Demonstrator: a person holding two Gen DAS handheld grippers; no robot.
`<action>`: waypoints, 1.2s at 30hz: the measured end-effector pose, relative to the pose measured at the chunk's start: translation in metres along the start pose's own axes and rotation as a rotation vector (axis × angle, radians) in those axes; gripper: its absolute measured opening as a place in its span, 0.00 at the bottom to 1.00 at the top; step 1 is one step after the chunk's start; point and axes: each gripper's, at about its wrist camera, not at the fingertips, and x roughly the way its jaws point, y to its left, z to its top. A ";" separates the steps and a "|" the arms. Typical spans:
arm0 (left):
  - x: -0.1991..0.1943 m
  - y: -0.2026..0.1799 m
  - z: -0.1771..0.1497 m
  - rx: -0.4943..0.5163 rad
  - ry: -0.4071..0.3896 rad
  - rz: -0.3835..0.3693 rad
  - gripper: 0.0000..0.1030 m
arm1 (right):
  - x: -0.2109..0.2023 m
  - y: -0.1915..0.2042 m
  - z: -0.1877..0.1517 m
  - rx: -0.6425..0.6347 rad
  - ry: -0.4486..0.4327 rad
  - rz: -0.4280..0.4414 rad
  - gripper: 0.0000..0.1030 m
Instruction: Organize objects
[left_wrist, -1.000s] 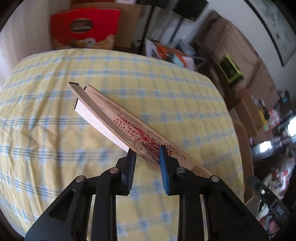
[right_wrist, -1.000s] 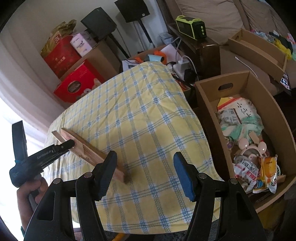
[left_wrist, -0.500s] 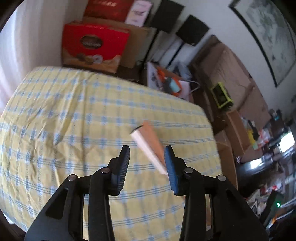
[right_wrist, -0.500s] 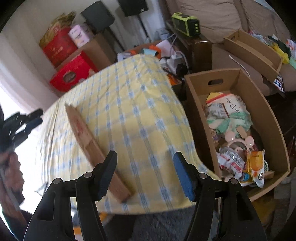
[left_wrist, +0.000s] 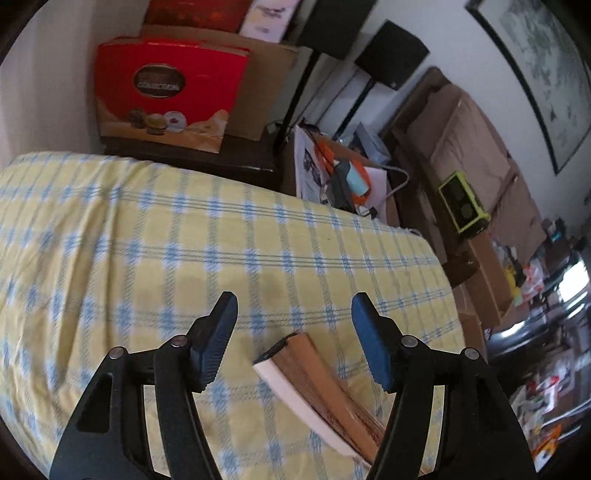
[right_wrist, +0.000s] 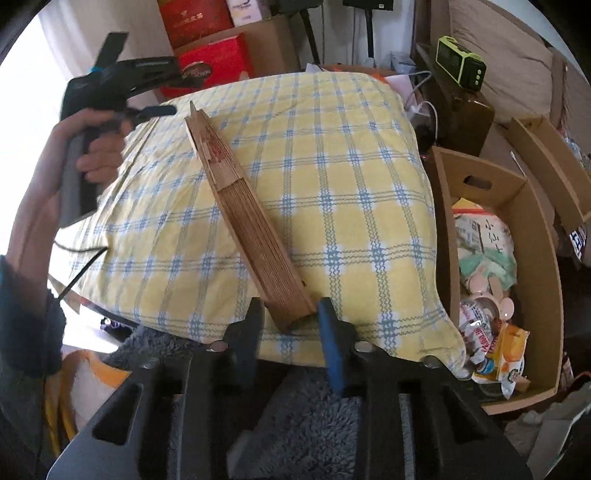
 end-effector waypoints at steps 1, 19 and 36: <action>0.004 -0.004 -0.002 0.020 0.004 -0.005 0.59 | 0.000 -0.002 -0.001 0.002 -0.010 -0.003 0.28; -0.049 -0.004 -0.065 0.096 0.084 0.010 0.44 | -0.020 -0.096 -0.010 0.519 -0.151 0.014 0.47; -0.017 -0.028 -0.071 0.150 0.088 0.046 0.46 | -0.014 -0.083 -0.008 0.486 -0.118 0.042 0.49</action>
